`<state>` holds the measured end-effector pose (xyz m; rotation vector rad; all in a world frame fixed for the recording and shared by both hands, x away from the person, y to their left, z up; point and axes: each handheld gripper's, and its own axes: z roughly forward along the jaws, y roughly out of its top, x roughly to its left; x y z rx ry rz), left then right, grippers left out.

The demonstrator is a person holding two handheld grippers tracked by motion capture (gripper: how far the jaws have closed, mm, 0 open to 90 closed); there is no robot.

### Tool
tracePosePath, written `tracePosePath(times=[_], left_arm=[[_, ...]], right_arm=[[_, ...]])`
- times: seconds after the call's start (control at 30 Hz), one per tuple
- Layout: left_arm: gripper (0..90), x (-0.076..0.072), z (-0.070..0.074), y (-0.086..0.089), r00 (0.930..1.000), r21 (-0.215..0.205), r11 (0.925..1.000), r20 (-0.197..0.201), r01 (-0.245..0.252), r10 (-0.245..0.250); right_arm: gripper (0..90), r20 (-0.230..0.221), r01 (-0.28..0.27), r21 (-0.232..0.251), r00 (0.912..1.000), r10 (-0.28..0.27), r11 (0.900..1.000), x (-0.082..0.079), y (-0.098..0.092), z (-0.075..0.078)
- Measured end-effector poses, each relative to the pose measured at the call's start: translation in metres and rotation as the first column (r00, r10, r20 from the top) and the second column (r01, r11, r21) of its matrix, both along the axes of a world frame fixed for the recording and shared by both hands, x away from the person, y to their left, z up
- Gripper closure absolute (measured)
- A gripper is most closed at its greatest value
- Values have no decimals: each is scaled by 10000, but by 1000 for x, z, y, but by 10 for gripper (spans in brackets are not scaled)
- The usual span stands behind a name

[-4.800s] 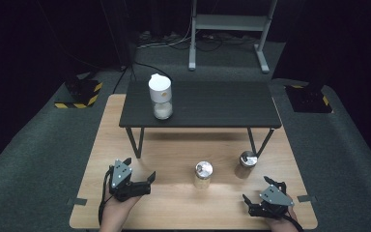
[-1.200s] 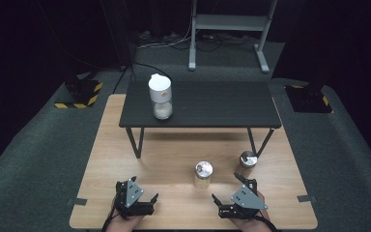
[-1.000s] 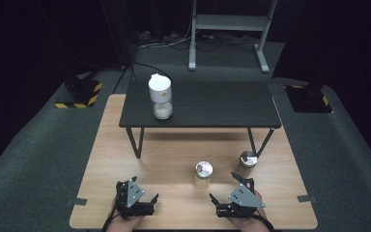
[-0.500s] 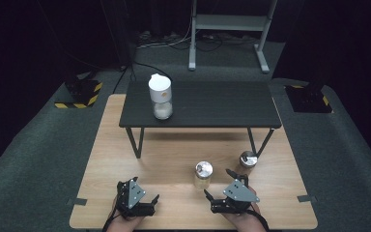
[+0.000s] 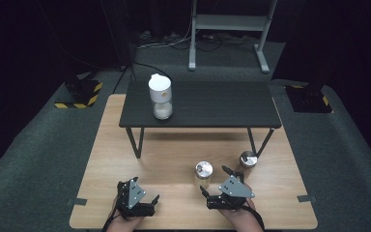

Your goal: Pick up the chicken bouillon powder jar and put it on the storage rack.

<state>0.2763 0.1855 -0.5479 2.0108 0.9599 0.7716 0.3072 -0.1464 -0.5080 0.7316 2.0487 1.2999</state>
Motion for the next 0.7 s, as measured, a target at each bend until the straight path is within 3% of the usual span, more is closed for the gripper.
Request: tracePosePath(times=[0.33,0.7], left_arm=[[10,0,0,0,10000,-43,10000,-16,45,-45],[10,0,0,1,10000,-47,10000,7,60,-60]], right_arm=[[21,-85,15,278,10000,-13,9996,6,5,1],[124,-245,-90,750,9996,109,9971,16,10,-2]])
